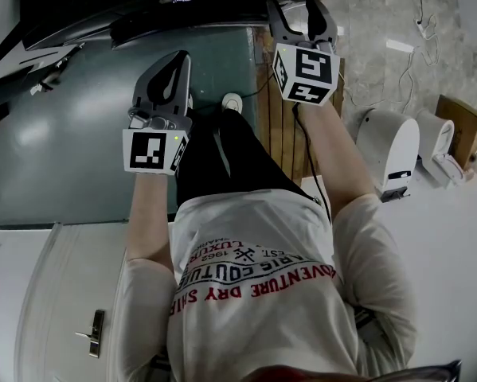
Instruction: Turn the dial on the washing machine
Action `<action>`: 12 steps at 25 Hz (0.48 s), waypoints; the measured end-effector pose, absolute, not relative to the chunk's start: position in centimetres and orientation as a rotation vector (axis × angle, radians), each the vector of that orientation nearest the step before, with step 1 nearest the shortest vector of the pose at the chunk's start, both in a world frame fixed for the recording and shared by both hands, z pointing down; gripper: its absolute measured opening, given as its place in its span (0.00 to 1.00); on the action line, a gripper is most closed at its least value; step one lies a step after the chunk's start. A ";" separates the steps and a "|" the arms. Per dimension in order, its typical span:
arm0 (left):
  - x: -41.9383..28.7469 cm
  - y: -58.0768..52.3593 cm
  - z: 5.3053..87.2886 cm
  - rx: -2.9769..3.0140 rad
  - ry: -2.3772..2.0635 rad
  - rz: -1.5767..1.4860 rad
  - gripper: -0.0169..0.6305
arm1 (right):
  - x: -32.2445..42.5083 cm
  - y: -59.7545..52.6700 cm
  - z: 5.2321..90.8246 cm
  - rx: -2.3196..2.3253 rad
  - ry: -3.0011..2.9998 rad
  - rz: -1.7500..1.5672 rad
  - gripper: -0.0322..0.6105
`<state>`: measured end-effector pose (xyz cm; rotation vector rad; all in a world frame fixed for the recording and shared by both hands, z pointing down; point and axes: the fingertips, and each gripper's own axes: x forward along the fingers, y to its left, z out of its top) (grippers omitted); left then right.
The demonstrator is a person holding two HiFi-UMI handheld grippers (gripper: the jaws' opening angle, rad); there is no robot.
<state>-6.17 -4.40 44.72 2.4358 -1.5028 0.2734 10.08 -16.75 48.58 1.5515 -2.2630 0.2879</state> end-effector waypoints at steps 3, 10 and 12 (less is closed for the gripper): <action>-6.0 -4.6 44.7 2.448 -1.492 0.284 0.05 | 10.1 -16.8 48.6 1.542 -2.282 0.286 0.50; -5.4 -4.9 45.0 2.460 -1.472 0.279 0.05 | 9.0 -16.2 48.8 1.413 -2.185 -0.106 0.57; -5.2 -5.0 45.2 2.465 -1.462 0.284 0.05 | 9.2 -16.2 49.1 1.404 -2.133 -0.203 0.57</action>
